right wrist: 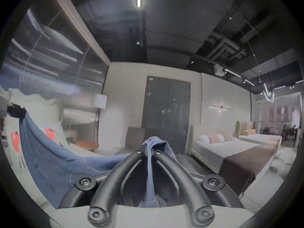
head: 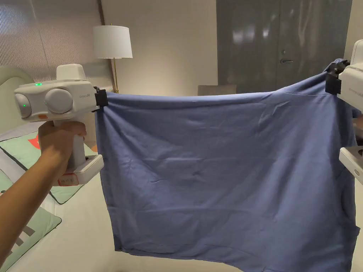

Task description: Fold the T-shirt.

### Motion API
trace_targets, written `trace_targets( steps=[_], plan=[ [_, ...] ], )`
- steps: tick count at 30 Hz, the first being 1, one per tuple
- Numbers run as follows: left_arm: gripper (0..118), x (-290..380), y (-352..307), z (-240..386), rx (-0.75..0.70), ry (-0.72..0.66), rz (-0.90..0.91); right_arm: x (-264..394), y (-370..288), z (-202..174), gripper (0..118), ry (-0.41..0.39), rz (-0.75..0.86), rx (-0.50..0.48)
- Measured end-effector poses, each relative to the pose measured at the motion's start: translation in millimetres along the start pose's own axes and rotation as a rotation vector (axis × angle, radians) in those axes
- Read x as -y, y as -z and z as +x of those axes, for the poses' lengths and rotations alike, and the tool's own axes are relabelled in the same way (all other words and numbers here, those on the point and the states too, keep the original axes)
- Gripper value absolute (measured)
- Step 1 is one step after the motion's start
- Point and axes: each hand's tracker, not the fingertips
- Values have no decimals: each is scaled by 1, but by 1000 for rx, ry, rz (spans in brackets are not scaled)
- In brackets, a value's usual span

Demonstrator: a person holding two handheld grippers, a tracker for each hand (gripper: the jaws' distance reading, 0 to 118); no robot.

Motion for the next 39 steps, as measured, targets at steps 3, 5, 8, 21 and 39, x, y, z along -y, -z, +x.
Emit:
trace_targets(
  steps=[3,5,8,21,39],
  plan=[
    [3,-20,11,2,-12,-21,47,-27,13,0,3,20,48,-5],
    [3,-28,18,3,-21,-28,75,-39,20,0,2,31,78,4],
    [3,-34,30,7,-33,-13,106,-52,29,-3,3,32,101,-3],
    [3,77,99,6,-20,-23,-6,57,59,-4,2,4,-11,-35],
    [3,312,64,-14,-37,-4,-391,271,3,-2,3,104,-418,-73]
  ],
)
